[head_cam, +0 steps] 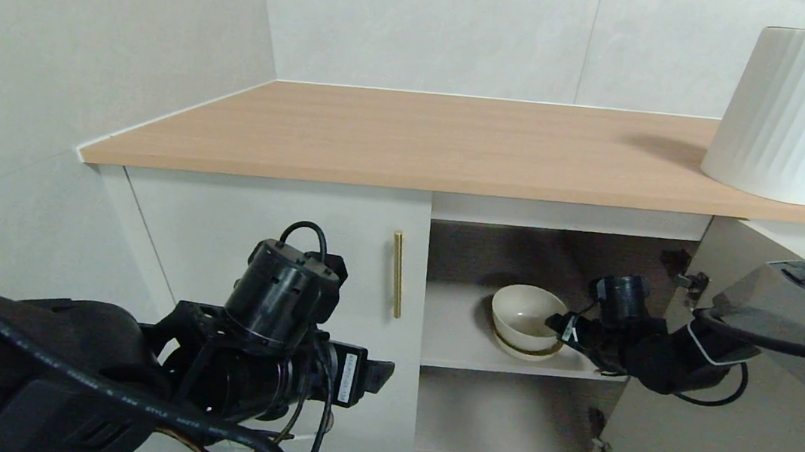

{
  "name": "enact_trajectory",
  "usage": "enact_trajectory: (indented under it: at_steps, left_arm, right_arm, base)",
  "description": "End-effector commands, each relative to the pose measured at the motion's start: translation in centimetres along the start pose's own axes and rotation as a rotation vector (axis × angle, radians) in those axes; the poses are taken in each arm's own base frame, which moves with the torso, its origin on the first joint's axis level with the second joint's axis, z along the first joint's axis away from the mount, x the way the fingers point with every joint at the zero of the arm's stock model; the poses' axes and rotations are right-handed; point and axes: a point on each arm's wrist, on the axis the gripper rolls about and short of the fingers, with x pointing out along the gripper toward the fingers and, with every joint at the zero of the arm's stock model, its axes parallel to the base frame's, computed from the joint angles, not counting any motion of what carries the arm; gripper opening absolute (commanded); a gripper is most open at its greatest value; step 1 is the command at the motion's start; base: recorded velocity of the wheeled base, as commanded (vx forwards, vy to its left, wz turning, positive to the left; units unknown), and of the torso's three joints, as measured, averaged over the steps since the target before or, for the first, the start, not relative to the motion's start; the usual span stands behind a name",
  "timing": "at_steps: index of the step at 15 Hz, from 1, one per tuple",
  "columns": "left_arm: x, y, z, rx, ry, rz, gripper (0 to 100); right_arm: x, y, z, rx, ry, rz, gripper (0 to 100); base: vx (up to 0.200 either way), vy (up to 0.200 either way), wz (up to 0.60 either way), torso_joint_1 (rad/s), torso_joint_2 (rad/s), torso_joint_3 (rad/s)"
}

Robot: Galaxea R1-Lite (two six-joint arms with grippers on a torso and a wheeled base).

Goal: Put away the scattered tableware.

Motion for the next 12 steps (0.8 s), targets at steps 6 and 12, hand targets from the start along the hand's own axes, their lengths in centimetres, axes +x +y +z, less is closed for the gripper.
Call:
enact_trajectory:
  at_steps: [6, 12]
  left_arm:
    - [-10.2, 4.6, 1.6, -0.131, -0.268, -0.016, 100]
    - [-13.7, 7.5, 0.3, -0.195, -0.339, 0.063, 100]
  right_arm:
    - [-16.5, 1.1, 0.9, -0.124, 0.064, 0.284, 100]
    - [-26.6, -1.5, -3.1, -0.296, 0.186, 0.415, 100]
  base:
    - [0.000, 0.000, 0.00, 0.000, 0.00, 0.000]
    - [0.000, 0.000, 0.00, 0.000, 0.00, 0.000]
